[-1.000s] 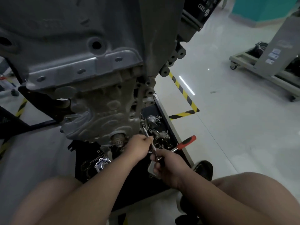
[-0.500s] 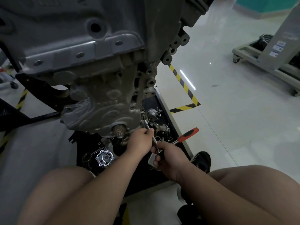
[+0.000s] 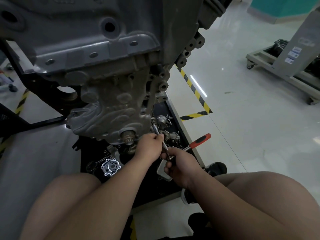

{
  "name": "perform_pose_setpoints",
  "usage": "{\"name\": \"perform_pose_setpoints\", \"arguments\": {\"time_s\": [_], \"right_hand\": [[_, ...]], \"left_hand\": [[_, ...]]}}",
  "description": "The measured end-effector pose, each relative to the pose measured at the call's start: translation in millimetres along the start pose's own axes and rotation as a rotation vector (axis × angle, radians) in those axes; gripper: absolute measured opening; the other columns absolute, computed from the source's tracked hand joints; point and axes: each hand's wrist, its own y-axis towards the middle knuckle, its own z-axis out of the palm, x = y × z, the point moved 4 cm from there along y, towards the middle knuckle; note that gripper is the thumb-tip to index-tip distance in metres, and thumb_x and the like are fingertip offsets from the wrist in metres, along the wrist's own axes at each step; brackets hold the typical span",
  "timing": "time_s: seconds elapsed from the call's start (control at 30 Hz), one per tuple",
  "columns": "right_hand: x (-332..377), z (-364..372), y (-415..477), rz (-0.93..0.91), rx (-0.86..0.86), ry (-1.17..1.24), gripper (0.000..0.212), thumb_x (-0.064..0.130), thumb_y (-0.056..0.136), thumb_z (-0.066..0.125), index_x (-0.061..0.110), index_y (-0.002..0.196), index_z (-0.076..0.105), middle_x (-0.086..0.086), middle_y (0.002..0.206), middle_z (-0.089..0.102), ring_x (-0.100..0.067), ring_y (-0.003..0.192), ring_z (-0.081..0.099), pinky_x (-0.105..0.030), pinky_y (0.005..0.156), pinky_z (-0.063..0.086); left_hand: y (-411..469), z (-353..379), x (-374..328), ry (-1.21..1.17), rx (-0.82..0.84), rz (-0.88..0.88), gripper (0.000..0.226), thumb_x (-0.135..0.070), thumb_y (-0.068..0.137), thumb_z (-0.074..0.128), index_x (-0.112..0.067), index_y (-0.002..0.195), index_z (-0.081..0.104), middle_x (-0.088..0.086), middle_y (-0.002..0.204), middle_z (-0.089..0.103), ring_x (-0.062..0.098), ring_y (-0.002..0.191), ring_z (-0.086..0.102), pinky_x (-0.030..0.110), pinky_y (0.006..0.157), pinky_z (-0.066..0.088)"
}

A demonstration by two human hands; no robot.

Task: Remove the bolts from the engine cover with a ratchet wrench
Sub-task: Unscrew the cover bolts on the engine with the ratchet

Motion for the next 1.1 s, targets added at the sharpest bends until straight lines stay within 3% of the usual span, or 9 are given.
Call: {"name": "perform_pose_setpoints", "arguments": {"time_s": [0.13, 0.27, 0.47, 0.6, 0.83, 1.1], "right_hand": [[-1.5, 5.4, 3.1, -0.016, 0.009, 0.003, 0.012, 0.012, 0.095, 0.049, 0.008, 0.095, 0.061, 0.0, 0.061, 0.059, -0.009, 0.042, 0.04, -0.025, 0.05, 0.037], [-7.3, 1.5, 2.9, -0.003, -0.001, 0.021, 0.012, 0.012, 0.095, 0.05, 0.007, 0.095, 0.061, -0.001, 0.058, 0.058, -0.01, 0.041, 0.04, -0.024, 0.048, 0.037], [-12.8, 0.5, 2.9, 0.025, -0.026, 0.026, 0.01, 0.012, 0.093, 0.052, 0.008, 0.092, 0.061, 0.001, 0.058, 0.059, -0.009, 0.041, 0.04, -0.024, 0.047, 0.04], [-12.7, 0.8, 5.1, 0.024, -0.046, 0.059, 0.008, 0.012, 0.093, 0.051, 0.009, 0.091, 0.059, 0.0, 0.057, 0.059, -0.009, 0.04, 0.039, -0.024, 0.047, 0.039], [-13.0, 1.6, 4.0, 0.001, -0.02, 0.1, 0.01, 0.011, 0.095, 0.05, 0.007, 0.091, 0.059, -0.002, 0.057, 0.058, -0.009, 0.038, 0.038, -0.022, 0.044, 0.038], [-18.0, 0.0, 7.5, -0.131, -0.038, 0.084, 0.012, 0.009, 0.098, 0.048, 0.001, 0.096, 0.057, -0.005, 0.063, 0.058, -0.011, 0.04, 0.041, -0.023, 0.043, 0.038]], "left_hand": [[3.4, -4.0, 0.6, -0.064, 0.009, -0.017, 0.033, -0.03, 0.096, 0.055, -0.008, 0.077, 0.07, -0.004, 0.056, 0.057, 0.008, 0.053, 0.05, 0.013, 0.04, 0.033], [-1.1, 0.4, 0.7, -0.003, 0.034, -0.022, 0.034, -0.032, 0.097, 0.051, -0.009, 0.078, 0.068, -0.003, 0.061, 0.058, 0.015, 0.06, 0.054, 0.025, 0.053, 0.037], [-4.0, 1.2, 3.2, 0.052, 0.049, -0.007, 0.036, -0.032, 0.098, 0.05, -0.015, 0.068, 0.06, -0.004, 0.06, 0.056, 0.013, 0.058, 0.052, 0.022, 0.05, 0.034], [-4.1, 1.0, 3.0, 0.038, 0.052, -0.002, 0.036, -0.031, 0.097, 0.051, -0.006, 0.075, 0.065, -0.001, 0.058, 0.055, 0.012, 0.055, 0.049, 0.025, 0.053, 0.034], [-3.6, -0.9, 2.1, 0.035, 0.049, 0.015, 0.035, -0.031, 0.096, 0.053, -0.006, 0.077, 0.067, 0.0, 0.059, 0.055, 0.016, 0.058, 0.05, 0.028, 0.056, 0.036], [-1.6, -0.1, 2.6, 0.018, 0.057, 0.047, 0.034, -0.03, 0.096, 0.053, -0.003, 0.086, 0.071, 0.015, 0.08, 0.068, 0.025, 0.075, 0.061, 0.034, 0.068, 0.046]]}}
